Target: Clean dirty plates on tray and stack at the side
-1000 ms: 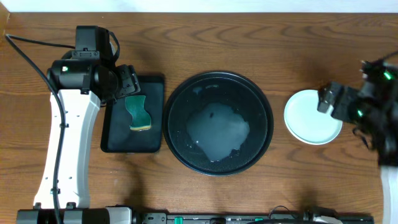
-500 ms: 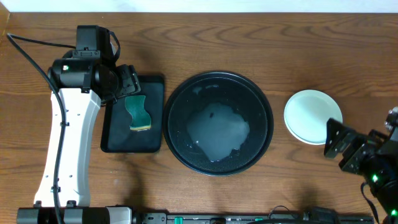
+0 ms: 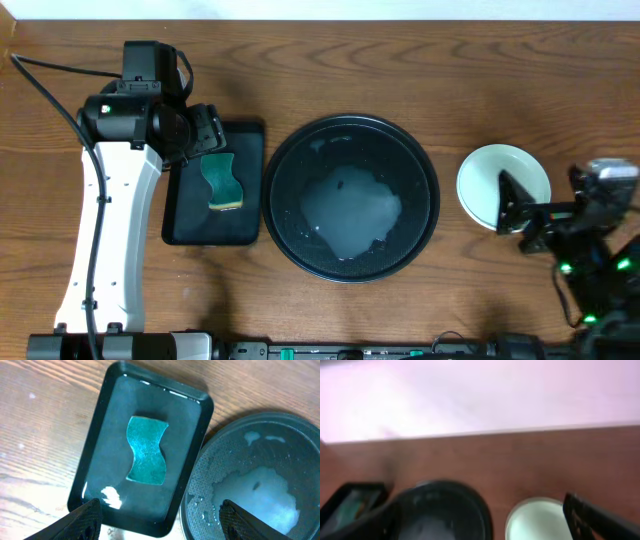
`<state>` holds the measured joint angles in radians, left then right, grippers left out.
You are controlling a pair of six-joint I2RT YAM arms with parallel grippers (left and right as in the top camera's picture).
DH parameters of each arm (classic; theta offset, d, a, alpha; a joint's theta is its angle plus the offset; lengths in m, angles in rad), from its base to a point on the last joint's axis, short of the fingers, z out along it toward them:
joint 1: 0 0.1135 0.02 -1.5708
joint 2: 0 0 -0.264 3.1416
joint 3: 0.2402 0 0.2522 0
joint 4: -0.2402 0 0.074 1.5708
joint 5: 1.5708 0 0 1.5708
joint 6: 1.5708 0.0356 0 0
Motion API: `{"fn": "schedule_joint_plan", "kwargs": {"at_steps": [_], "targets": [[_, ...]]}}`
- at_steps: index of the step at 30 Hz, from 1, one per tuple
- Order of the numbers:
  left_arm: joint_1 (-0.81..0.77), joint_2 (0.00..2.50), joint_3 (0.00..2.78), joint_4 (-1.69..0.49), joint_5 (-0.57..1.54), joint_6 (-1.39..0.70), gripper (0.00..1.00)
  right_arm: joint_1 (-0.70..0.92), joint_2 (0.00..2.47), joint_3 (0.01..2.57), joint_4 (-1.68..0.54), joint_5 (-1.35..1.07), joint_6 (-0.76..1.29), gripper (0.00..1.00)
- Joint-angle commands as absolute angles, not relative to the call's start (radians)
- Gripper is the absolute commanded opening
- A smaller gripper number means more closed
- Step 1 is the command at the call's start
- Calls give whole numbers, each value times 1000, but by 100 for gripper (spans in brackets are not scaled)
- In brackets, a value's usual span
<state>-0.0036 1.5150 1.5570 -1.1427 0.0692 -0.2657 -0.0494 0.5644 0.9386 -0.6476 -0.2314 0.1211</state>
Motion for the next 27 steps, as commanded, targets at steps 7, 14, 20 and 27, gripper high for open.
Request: {"fn": "schedule_joint_plan", "kwargs": {"at_steps": [7,14,20,27], "targets": [[-4,1518,1567,-1144,67,-275,76,52,207,344,-231,-143,73,99],[-4,1518,1567,-1144,67,-275,76,83,30,63,-27,-125,73,99],[-4,1518,1567,-1144,67,-275,75,87,5,5,-5,-51,73,99],[-4,1518,1567,-1144,67,-275,76,86,9,6,-72,-41,73,99]]}}
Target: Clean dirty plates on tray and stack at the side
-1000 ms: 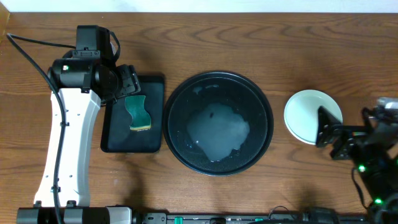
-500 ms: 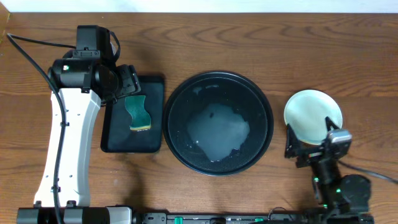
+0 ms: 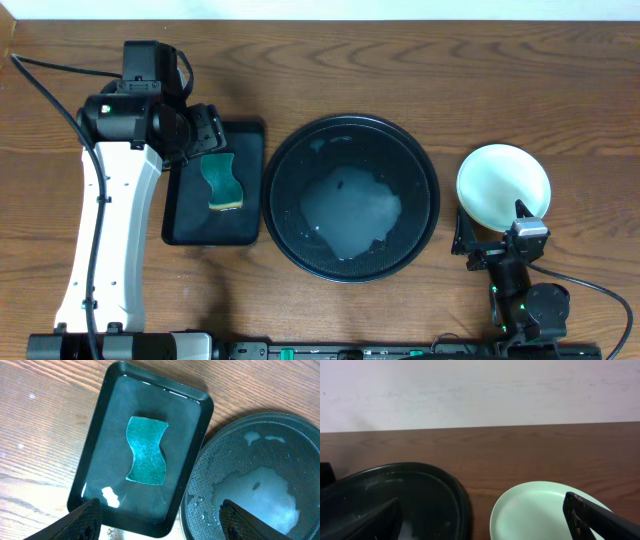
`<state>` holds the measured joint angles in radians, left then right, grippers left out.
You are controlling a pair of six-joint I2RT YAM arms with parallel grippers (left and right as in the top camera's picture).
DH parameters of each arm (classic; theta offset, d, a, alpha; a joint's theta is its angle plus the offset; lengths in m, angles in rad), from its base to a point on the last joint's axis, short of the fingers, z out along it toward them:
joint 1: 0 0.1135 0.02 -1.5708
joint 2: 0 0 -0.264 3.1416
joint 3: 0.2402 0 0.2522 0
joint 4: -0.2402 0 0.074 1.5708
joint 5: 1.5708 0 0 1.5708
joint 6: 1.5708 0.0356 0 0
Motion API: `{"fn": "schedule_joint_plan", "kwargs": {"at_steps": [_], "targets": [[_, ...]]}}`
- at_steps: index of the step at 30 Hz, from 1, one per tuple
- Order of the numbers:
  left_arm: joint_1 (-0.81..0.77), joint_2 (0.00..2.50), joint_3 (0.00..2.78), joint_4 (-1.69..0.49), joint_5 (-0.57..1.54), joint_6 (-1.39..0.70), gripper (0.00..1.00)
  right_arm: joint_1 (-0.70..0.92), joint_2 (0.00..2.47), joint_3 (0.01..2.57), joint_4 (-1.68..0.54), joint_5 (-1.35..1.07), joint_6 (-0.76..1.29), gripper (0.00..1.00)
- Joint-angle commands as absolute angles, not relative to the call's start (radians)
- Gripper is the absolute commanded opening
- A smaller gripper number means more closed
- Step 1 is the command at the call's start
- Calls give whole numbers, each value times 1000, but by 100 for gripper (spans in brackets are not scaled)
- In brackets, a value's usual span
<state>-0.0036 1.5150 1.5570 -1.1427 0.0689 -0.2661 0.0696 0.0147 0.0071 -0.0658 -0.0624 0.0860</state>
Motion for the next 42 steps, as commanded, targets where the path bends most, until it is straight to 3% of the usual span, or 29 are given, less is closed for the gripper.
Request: {"fn": "schedule_joint_plan", "kwargs": {"at_steps": [1,21,29,34,42], "targets": [[-4,1518,1567,-1144,67,-275,76,86,9,6,-72,-41,73,99],[-4,1505,1563,-1152,4,-208,76,86,10,6,-72,-41,73,99],[-5,1271,1534,-1158,-76,-187,76,86,10,6,-72,-41,73,99],[-5,1005,1380,-936,-125,-138,76,86,10,6,-72,-41,73,99],[-5,577,860,-371,-124,-44,76,86,10,6,-72,-41,73,99]]}}
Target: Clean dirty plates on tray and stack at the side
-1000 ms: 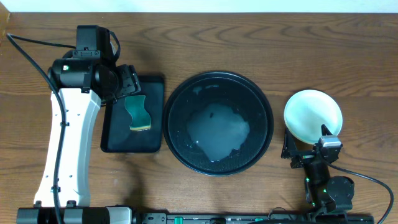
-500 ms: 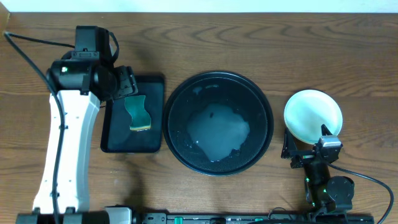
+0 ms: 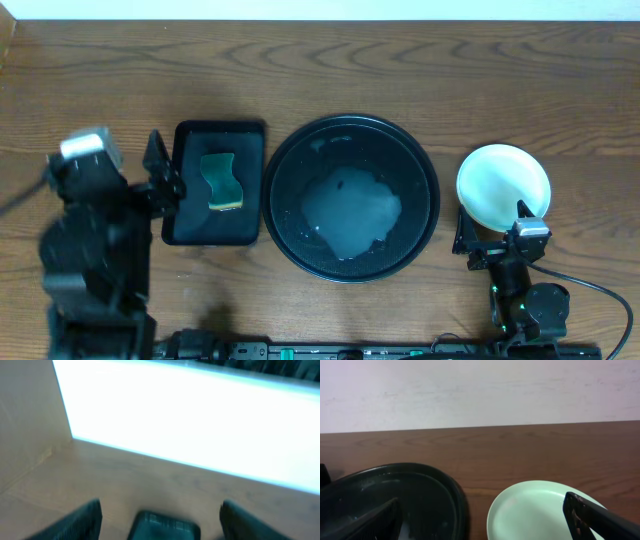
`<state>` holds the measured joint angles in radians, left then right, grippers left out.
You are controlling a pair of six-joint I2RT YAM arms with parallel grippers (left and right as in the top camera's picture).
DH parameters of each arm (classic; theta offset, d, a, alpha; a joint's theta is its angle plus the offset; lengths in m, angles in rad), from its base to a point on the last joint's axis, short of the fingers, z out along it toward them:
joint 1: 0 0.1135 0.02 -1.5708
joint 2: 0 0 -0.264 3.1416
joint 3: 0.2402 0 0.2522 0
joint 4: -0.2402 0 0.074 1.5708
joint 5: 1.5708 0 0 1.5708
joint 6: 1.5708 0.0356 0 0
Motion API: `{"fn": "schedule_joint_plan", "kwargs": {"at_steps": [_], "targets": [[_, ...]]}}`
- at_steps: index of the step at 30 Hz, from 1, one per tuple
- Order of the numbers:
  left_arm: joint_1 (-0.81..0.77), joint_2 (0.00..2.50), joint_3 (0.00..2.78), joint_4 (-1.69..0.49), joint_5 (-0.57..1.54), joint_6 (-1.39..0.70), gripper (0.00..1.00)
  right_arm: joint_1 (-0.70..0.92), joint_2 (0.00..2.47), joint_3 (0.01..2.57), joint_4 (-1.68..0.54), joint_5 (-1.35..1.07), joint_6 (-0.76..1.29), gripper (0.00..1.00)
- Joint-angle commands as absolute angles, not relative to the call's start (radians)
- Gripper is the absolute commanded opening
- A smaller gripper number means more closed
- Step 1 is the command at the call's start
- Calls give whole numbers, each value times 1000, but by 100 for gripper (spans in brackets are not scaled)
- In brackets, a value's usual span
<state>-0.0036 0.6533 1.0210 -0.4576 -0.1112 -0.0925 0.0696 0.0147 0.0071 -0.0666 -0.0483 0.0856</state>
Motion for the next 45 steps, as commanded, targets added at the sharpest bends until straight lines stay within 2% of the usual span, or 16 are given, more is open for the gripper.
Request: {"fn": "schedule_joint_plan", "kwargs": {"at_steps": [1,6,10,19,25,45], "targets": [[-5,536,799,-319,-123,-44,76,86,10,6,-72,-41,73,99],[-5,328,483,-93,-102,-36,76,86,10,6,-72,-41,73,99],[-5,187,273,24,-26,88,76,86,10,6,-72,-41,73,99],[-5,16,43,38,-27,183,76,86,10,6,-72,-41,73,99],[-4,2,4,-74,-31,184,76,86,10,6,-72,-41,73,99],[3,5,4,-73,-19,186,76,86,10,6,-72,-41,73,99]]}}
